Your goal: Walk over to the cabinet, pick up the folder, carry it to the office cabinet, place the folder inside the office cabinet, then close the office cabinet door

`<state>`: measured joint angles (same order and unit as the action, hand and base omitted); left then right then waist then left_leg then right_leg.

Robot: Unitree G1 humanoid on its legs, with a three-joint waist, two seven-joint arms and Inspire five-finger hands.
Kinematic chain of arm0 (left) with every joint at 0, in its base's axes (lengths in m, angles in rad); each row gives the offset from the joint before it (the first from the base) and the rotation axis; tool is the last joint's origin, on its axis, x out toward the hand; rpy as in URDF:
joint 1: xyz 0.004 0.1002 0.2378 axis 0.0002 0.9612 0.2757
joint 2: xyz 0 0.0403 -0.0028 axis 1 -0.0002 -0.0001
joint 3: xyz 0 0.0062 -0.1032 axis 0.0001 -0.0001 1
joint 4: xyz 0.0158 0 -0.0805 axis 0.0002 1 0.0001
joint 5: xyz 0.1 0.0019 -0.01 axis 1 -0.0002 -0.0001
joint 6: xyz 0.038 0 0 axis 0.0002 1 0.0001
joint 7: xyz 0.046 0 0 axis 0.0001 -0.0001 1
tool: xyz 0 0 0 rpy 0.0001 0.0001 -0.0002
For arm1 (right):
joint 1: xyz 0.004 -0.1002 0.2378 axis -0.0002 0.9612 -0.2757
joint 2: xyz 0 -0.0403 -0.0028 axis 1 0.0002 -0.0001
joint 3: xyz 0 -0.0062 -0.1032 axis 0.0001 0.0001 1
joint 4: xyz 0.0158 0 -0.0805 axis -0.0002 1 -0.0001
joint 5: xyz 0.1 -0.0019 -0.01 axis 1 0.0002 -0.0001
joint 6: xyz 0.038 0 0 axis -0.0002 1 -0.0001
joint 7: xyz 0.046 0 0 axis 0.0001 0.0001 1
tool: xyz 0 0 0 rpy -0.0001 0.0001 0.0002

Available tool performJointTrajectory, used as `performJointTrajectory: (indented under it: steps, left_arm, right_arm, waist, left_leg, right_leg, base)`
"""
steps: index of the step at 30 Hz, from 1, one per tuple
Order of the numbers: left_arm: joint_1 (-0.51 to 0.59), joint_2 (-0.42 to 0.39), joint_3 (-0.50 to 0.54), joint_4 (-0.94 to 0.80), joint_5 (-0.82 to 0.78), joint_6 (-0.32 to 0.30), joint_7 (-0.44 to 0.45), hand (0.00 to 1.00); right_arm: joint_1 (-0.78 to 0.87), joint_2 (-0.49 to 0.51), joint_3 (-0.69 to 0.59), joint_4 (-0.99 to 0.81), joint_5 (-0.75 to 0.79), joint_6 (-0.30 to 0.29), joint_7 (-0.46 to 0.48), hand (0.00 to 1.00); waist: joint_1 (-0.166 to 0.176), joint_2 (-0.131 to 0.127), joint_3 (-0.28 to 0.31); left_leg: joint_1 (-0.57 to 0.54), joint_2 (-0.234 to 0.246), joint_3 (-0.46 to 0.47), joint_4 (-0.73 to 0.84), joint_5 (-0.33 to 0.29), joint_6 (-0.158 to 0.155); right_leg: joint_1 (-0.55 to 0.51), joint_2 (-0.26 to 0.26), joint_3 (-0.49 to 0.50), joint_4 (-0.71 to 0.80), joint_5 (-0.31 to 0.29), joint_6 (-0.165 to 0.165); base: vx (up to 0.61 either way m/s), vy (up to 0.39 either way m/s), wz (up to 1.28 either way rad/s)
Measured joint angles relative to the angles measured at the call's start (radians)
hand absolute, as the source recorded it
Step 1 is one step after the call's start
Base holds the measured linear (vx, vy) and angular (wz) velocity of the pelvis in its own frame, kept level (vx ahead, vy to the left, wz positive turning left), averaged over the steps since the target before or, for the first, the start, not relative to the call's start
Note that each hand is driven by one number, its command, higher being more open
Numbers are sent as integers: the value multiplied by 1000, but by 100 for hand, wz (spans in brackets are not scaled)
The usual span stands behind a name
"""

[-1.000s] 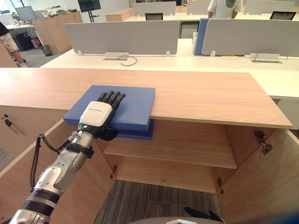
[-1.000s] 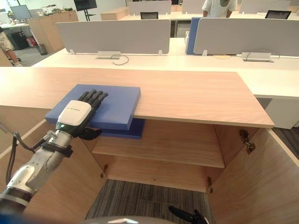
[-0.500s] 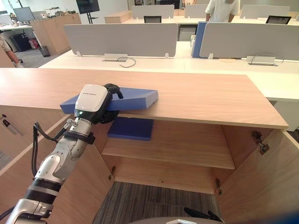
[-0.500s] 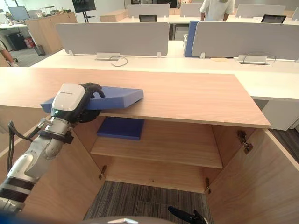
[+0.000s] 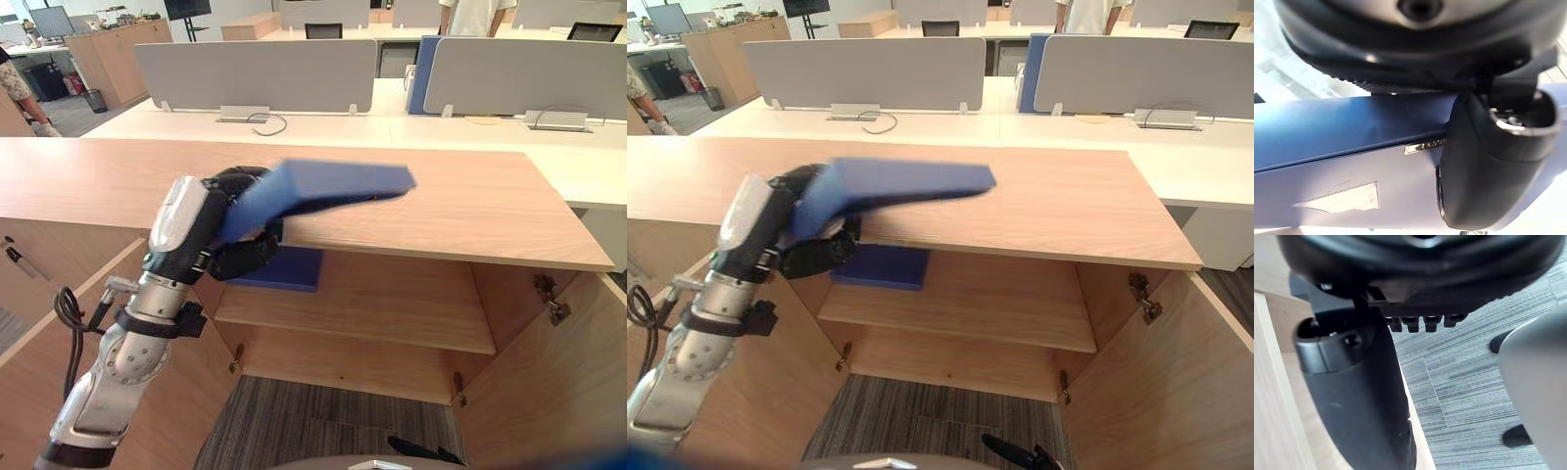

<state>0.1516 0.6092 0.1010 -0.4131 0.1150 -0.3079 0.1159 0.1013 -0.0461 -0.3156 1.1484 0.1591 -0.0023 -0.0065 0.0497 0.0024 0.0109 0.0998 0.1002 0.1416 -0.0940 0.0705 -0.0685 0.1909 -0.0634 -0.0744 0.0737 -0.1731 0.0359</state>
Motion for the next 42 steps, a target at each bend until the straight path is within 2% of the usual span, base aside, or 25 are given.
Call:
performJointTrajectory:
  steps: [3,4,6,8,9,10,15,16,20,22,26,27,33,36,42]
  left_arm:
    - [42,-89,66,-2,-140,1,-24,0]
    - [75,-170,109,-2,-288,3,-41,0]
    - [109,-271,133,-7,-440,3,-49,0]
    - [202,-430,139,-55,-707,4,-59,0]
    - [228,-459,133,-68,-749,4,-59,0]
    - [281,-505,95,-87,-851,5,-68,0]
    - [349,-557,-41,-101,-961,22,-86,0]
    - [358,-566,-70,-113,-970,38,-89,0]
    - [361,-573,-114,-136,-969,59,-116,0]
    - [363,-572,-115,-141,-968,61,-120,0]
    - [366,-566,-115,-141,-968,74,-127,0]
    - [366,-556,-115,-140,-968,80,-131,0]
    - [333,-498,-112,-106,-968,81,-185,0]
    - [267,-444,-88,-46,-967,85,-227,0]
    - [95,-255,-80,70,-909,103,-321,0]
  right_arm:
    - [2,0,3,-6,4,-2,0,100]
    - [4,1,17,-11,36,-5,-3,100]
    - [35,8,37,-59,81,-11,-5,100]
    - [129,37,98,-227,178,-25,-20,100]
    - [157,48,113,-281,197,-29,-23,100]
    - [237,75,158,-424,265,-49,-26,100]
    - [393,122,281,-857,329,-89,-41,100]
    - [410,123,316,-954,388,-107,-37,100]
    - [433,120,396,-1174,608,-162,14,100]
    - [445,107,428,-1258,802,-176,92,100]
    - [467,84,446,-1336,990,-183,191,100]
    - [467,82,446,-1353,1030,-203,216,100]
    - [451,57,444,-1459,1102,-259,260,100]
    - [356,-15,430,-1519,1098,-261,284,100]
    - [17,-240,369,-1551,967,-267,294,100]
  waist:
    - [-2,0,0]
    - [-2,-2,1]
    - [0,-6,3]
    - [-2,-18,12]
    - [-3,-22,13]
    - [-4,-31,17]
    - [-23,-43,22]
    - [-28,-43,22]
    - [-38,-48,17]
    - [-38,-47,16]
    - [-40,-42,13]
    - [-42,-34,12]
    - [-51,-11,2]
    - [-59,-5,4]
    - [-60,9,10]
  left_leg:
    - [1,0,0,0,0,0]
    - [0,0,0,0,0,0]
    - [-3,0,1,0,0,0]
    - [-4,0,4,0,1,1]
    - [-4,0,5,1,1,1]
    - [-4,2,9,5,1,1]
    - [-6,8,29,5,-1,0]
    - [-2,11,40,5,-4,-1]
    - [3,16,57,8,-12,-4]
    - [0,17,66,24,-26,-6]
    - [-1,15,68,29,-35,-4]
    - [-3,13,67,29,-36,-3]
    - [-11,13,66,33,-40,0]
    - [-16,14,66,51,-48,-1]
    - [-20,12,66,64,-48,0]
  right_leg:
    - [-4,1,4,4,0,-1]
    - [-8,4,6,5,-1,-2]
    - [-13,5,9,8,-1,-2]
    - [-17,5,13,10,-1,-2]
    - [-18,5,15,10,-1,-2]
    - [-19,5,17,10,-1,-2]
    - [-34,3,31,16,-1,-1]
    - [-37,5,43,17,0,0]
    - [-40,8,58,17,0,1]
    - [-40,7,68,17,-2,4]
    - [-41,6,72,17,-6,10]
    - [-43,7,73,17,-7,12]
    - [-49,10,77,17,-5,16]
    - [-48,9,84,17,-3,20]
    - [-49,7,95,17,7,34]
  base:
    - [-49,13,-3]
    - [-49,8,-2]
    - [-22,5,-1]
    - [-2,18,-3]
    - [13,15,-7]
    - [14,12,-6]
    - [-14,21,-12]
    - [-15,22,-24]
    - [2,14,-15]
    - [30,15,-12]
    - [37,12,-2]
    - [0,0,0]
    - [0,0,0]
    - [-41,4,-4]
    - [-63,18,-2]
